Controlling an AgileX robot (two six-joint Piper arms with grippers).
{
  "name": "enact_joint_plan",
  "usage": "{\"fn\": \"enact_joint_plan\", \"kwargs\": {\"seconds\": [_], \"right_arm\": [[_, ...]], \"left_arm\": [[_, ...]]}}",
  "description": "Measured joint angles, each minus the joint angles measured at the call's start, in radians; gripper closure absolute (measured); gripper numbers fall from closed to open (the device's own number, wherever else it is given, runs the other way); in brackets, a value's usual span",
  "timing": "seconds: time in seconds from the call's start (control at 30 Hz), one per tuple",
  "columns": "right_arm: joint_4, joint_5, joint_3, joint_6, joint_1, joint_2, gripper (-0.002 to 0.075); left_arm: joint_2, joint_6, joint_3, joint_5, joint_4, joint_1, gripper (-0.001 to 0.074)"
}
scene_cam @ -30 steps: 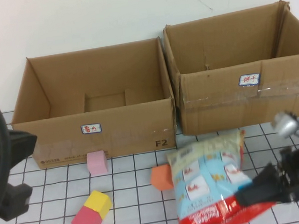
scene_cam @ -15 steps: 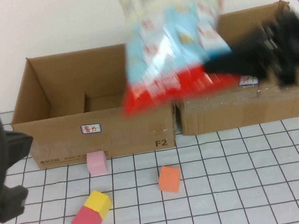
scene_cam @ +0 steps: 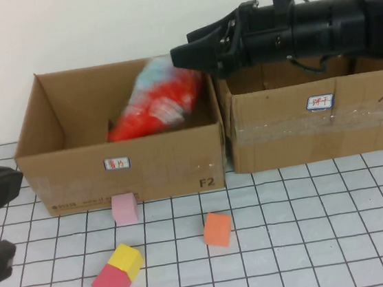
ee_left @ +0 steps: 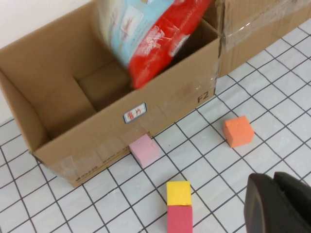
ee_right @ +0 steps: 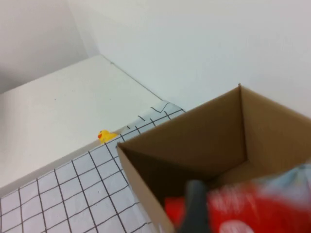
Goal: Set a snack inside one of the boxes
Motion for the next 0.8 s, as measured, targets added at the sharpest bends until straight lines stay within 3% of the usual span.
{"fn": "enact_joint_plan", "kwargs": {"seconds": [0.1, 0.2, 0.3, 0.47, 0.5, 0.6, 0.8], "right_arm": [[-0.004, 0.018, -0.023, 0.030, -0.002, 0.012, 0.0095], [-0.030, 0.057, -0.047, 0.075, -0.013, 0.002, 0.0094], [-0.152, 0.092, -0.066, 0.134, -0.026, -0.038, 0.0200], [-0.448, 0.198, -0.093, 0.250, -0.041, -0.162, 0.0582], [-0.506, 0.213, -0.095, 0.292, -0.043, -0.187, 0.0623], [-0.743, 0.257, -0.095, 0.435, -0.043, -0.282, 0.0692], [-1.175, 0.330, -0.081, 0.628, -0.046, -0.487, 0.0718]], "left_arm": [[0.000, 0.000, 0.000, 0.000, 0.016, 0.000, 0.0736], [0.000, 0.000, 0.000, 0.000, 0.020, 0.000, 0.0736], [0.000, -0.002, 0.000, 0.000, 0.020, 0.000, 0.0736], [-0.002, -0.002, 0.000, 0.000, 0.022, 0.000, 0.0736], [-0.007, -0.002, 0.002, 0.000, 0.024, 0.000, 0.0736], [-0.037, -0.040, 0.008, -0.015, 0.084, 0.000, 0.0736], [-0.190, -0.299, 0.104, -0.044, 0.408, 0.000, 0.0736]]}}
